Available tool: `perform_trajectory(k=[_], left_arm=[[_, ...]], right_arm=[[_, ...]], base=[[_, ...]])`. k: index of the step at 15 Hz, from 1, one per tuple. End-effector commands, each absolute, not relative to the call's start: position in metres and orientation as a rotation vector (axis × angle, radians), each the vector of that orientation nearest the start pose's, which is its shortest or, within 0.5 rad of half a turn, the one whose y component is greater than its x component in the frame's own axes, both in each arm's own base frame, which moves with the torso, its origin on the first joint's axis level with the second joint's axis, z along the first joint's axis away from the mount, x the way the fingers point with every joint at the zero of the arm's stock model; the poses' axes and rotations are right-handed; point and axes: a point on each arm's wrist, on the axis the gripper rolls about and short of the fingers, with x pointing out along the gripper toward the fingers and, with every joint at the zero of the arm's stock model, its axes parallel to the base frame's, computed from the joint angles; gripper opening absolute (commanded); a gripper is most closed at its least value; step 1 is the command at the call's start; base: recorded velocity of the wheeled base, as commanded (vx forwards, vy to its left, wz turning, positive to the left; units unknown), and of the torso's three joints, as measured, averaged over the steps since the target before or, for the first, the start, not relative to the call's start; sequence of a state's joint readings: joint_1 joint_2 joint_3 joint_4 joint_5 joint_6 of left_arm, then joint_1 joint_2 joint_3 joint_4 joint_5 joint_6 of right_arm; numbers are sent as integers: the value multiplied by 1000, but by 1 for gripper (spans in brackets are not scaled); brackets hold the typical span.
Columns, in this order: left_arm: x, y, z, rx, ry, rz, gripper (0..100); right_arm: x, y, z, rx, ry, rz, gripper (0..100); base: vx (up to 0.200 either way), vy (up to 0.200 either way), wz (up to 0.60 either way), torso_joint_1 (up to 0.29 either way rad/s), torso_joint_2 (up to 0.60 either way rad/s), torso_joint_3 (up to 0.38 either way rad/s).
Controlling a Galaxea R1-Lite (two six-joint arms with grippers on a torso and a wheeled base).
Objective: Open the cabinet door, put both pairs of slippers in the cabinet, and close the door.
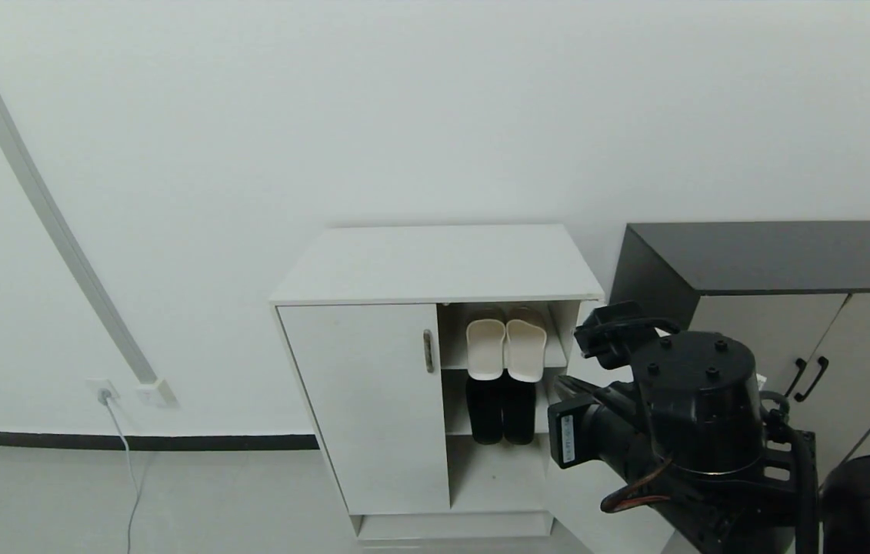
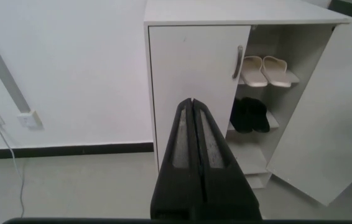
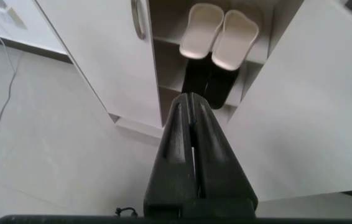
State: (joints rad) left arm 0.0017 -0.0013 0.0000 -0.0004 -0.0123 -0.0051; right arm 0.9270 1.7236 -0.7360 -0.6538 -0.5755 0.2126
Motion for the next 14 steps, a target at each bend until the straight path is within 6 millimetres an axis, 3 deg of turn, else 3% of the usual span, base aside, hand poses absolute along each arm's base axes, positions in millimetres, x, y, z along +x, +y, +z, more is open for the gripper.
perform_trajectory(k=[1, 14], left_arm=[[-23, 0, 75, -6, 0, -11, 0], [-23, 0, 75, -5, 0, -11, 0]], right_arm=[[190, 230, 162, -15, 275, 316, 0], [189, 229, 157, -40, 284, 330, 0]], base=[[0, 0, 0, 188, -437, -232], [0, 0, 0, 12, -24, -14]])
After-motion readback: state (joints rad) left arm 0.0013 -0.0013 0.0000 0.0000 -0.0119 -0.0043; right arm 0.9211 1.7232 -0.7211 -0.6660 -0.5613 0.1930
